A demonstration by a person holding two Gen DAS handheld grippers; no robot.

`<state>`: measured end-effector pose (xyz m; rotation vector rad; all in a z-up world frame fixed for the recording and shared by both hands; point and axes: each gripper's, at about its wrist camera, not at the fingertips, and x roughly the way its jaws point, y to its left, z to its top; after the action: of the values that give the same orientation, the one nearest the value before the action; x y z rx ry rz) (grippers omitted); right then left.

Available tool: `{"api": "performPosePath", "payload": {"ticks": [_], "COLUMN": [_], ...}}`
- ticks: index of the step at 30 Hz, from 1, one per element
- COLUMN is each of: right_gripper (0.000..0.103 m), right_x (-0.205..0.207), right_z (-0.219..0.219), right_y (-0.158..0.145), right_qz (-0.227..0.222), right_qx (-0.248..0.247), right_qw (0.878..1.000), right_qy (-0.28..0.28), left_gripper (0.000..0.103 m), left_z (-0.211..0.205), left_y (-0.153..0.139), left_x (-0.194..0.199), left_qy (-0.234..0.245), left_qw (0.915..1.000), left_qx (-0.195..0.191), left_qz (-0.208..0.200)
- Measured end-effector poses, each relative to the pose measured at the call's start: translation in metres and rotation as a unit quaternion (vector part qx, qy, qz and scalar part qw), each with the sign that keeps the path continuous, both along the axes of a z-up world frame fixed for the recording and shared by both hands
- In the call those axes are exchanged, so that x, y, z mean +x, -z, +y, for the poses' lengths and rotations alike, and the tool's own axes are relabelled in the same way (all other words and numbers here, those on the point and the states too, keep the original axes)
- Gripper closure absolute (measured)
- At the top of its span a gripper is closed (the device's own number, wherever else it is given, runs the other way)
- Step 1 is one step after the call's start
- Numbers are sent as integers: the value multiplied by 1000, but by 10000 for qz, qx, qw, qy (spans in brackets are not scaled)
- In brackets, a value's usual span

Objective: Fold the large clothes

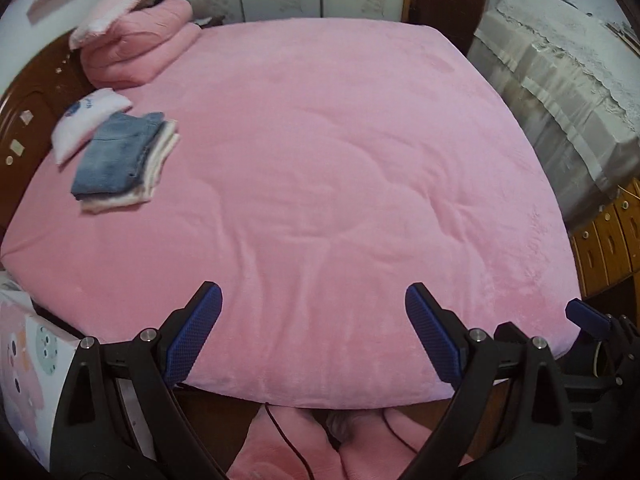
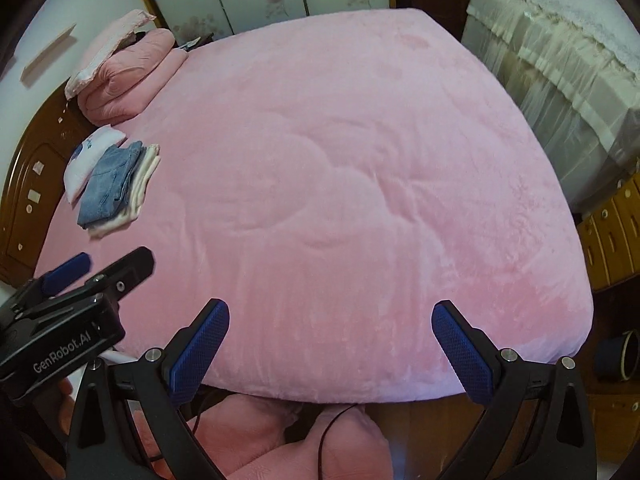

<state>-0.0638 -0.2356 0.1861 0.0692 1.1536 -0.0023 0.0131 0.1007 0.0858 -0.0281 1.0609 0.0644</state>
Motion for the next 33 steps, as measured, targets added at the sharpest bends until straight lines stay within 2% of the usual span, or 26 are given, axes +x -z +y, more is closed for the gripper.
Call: {"api": "performPosePath", "payload": {"ticks": [4, 8, 14, 22, 33], "right_gripper": [1, 1, 1, 1, 1], "right_x": [-7, -13, -4, 2, 9], "right_z": [20, 32, 27, 28, 57], "right_y": [-5, -13, -1, -14, -25], "right_qz": [-67, -12, 287, 8, 16], "right_qx": [-135, 40, 102, 3, -9], "right_qw": [9997, 9997, 9993, 9999, 9995], "right_qy": [-189, -238, -226, -145, -309], "left_gripper": [11, 8, 1, 0, 0], "left_z": [11, 26, 38, 48, 65], "left_y": [-1, -1, 4, -4, -10], "left_x": [-10, -18, -22, -21, -23], "left_qy": [24, -85, -22, -47, -311], "left_qw": [9999, 9995, 9993, 9989, 9988], "left_qx": [-128, -292, -379, -467, -377], "left_qz": [-22, -3, 52, -58, -46]}}
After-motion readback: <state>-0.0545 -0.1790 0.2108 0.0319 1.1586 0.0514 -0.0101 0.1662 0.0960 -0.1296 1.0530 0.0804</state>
